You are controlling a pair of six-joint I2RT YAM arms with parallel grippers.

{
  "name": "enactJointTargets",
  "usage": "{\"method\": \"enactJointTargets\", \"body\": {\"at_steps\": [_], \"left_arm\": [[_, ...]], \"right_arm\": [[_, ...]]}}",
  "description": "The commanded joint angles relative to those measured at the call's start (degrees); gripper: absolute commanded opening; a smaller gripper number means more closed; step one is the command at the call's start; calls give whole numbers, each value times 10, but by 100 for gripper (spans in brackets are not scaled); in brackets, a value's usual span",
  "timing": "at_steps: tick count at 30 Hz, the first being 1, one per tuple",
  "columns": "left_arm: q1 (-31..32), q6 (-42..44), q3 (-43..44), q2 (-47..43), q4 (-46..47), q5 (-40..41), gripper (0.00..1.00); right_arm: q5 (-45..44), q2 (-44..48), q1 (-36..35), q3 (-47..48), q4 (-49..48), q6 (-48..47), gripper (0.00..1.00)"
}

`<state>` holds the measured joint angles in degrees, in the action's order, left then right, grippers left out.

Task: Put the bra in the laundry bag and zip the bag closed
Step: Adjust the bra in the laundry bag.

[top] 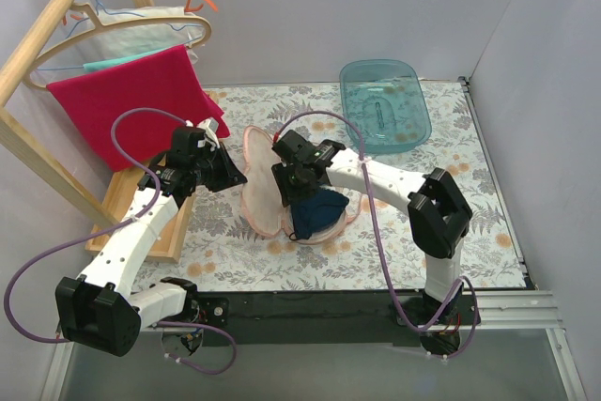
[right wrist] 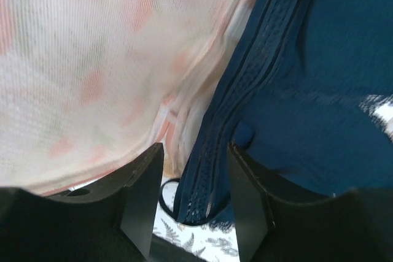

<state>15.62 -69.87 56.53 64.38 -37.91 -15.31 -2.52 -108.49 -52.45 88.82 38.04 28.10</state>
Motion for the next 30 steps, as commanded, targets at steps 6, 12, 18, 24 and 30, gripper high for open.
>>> {"method": "enactJointTargets", "body": {"at_steps": [6, 12, 18, 24, 30], "left_arm": [[2, 7, 7, -11, 9, -16, 0], [3, 7, 9, -10, 6, -14, 0], [3, 10, 12, -4, 6, -14, 0], [3, 11, 8, -2, 7, -13, 0], [3, 10, 6, -4, 8, -11, 0]], "right_arm": [[-58, 10, -49, -9, 70, 20, 54], [-83, 2, -51, -10, 92, 25, 52], [-66, -7, -55, -8, 97, 19, 50], [-49, -15, -59, -12, 97, 11, 50], [-46, -33, -64, -15, 95, 10, 47]]}}
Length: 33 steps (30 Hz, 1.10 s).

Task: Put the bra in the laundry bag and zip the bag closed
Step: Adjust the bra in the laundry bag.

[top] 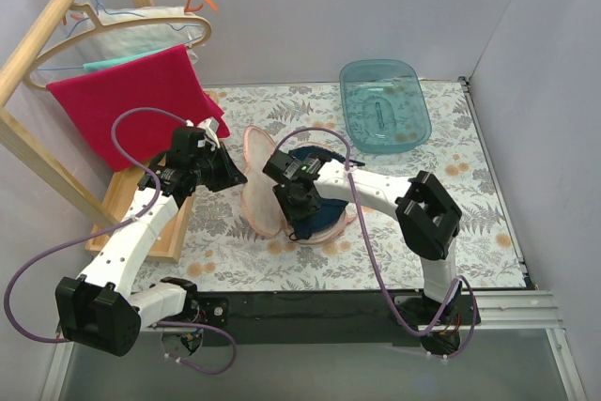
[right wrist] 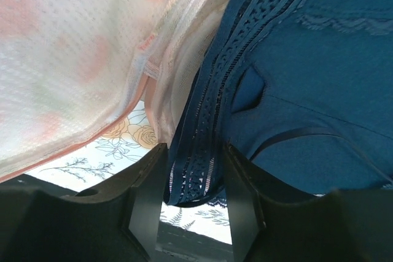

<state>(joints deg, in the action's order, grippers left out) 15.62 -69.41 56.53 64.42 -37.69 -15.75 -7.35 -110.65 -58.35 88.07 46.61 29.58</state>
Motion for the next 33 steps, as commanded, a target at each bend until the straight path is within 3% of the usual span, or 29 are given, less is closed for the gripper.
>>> {"method": "enactJointTargets", "body": {"at_steps": [1, 9, 17, 33], "left_arm": [[3, 6, 5, -4, 6, -7, 0], [3, 11, 8, -3, 3, -5, 0], [3, 11, 5, -4, 3, -4, 0], [3, 12, 5, -2, 4, -10, 0]], "right_arm": [[1, -14, -5, -8, 9, -5, 46], [1, -26, -5, 0, 10, -6, 33], [-1, -17, -5, 5, 11, -5, 10], [16, -11, -5, 65, 16, -1, 9]]}}
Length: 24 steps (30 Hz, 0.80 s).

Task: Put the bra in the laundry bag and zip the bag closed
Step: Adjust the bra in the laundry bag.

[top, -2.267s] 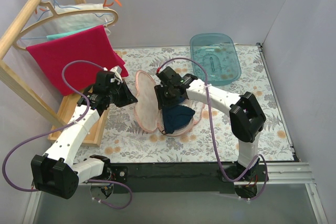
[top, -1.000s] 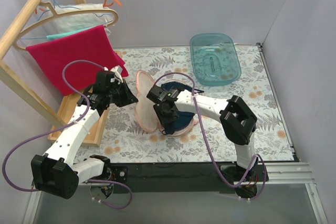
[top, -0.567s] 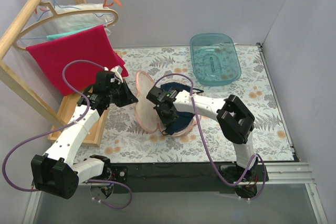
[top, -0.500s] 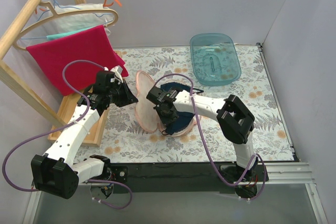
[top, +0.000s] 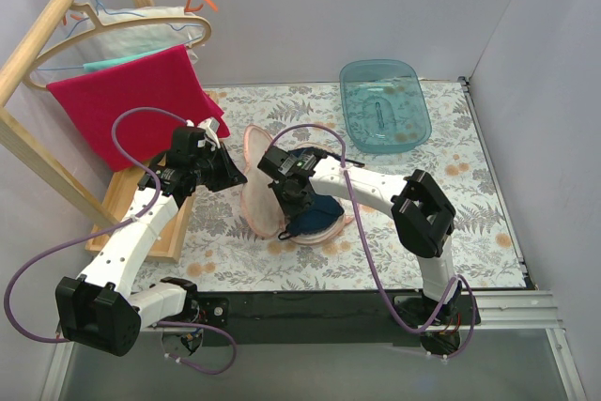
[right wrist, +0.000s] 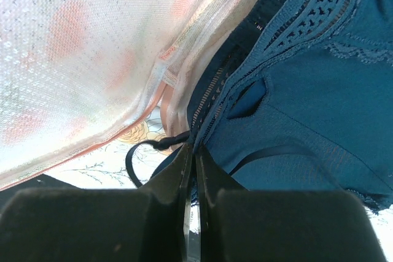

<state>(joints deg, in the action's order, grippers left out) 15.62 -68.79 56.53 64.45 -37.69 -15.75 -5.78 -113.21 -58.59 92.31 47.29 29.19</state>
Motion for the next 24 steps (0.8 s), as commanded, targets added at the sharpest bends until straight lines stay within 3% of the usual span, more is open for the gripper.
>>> {"method": "enactJointTargets", "body": {"at_steps": [1, 8, 13, 17, 24], "left_arm": [[3, 4, 3, -3, 5, -10, 0], [3, 2, 0, -5, 8, -11, 0], [3, 2, 3, 0, 9, -15, 0], [3, 5, 7, 2, 10, -16, 0], [3, 4, 8, 0, 8, -14, 0]], "right_arm": [[-1, 14, -2, 26, 8, 3, 9], [21, 2, -3, 13, 12, -1, 11], [12, 14, -3, 9, 11, 0, 28], [-8, 38, -2, 18, 11, 4, 53], [-72, 96, 18, 17, 12, 14, 56]]}}
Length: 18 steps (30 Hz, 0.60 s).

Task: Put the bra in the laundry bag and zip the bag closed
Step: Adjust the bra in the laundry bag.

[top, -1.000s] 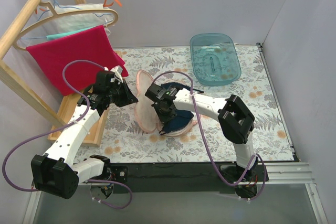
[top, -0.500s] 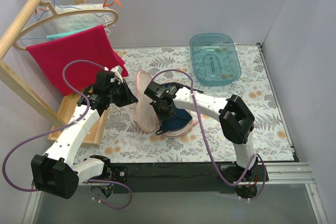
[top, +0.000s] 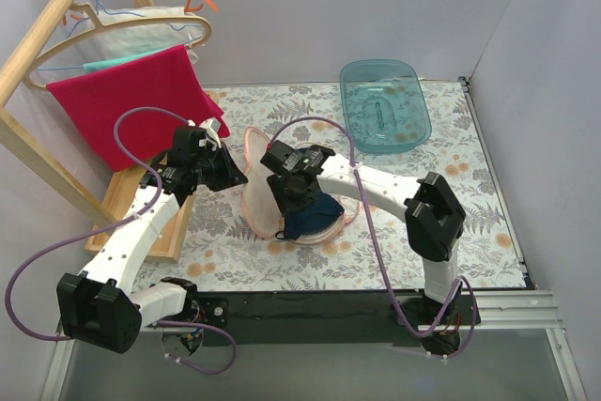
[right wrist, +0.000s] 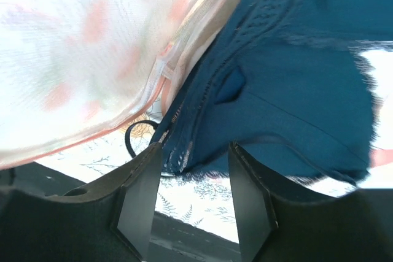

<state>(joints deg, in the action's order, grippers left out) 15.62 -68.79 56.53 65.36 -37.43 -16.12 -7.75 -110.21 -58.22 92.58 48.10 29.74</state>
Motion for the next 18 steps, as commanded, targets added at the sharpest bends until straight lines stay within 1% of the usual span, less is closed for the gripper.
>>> {"method": "enactJointTargets", "body": {"at_steps": [1, 5, 9, 12, 18], "left_arm": [[3, 4, 9, -9, 5, -10, 0], [3, 4, 14, -9, 5, -12, 0], [3, 5, 18, -8, 6, -14, 0], [3, 5, 16, -6, 8, -15, 0], [3, 5, 13, -6, 13, -22, 0]], "right_arm": [[-58, 79, 25, 6, 4, 11, 56], [-87, 102, 63, -11, 3, 15, 56], [-71, 93, 100, 6, -12, -7, 56], [-59, 62, 108, 49, -22, -26, 56], [-48, -45, 113, 155, -25, -34, 56]]}}
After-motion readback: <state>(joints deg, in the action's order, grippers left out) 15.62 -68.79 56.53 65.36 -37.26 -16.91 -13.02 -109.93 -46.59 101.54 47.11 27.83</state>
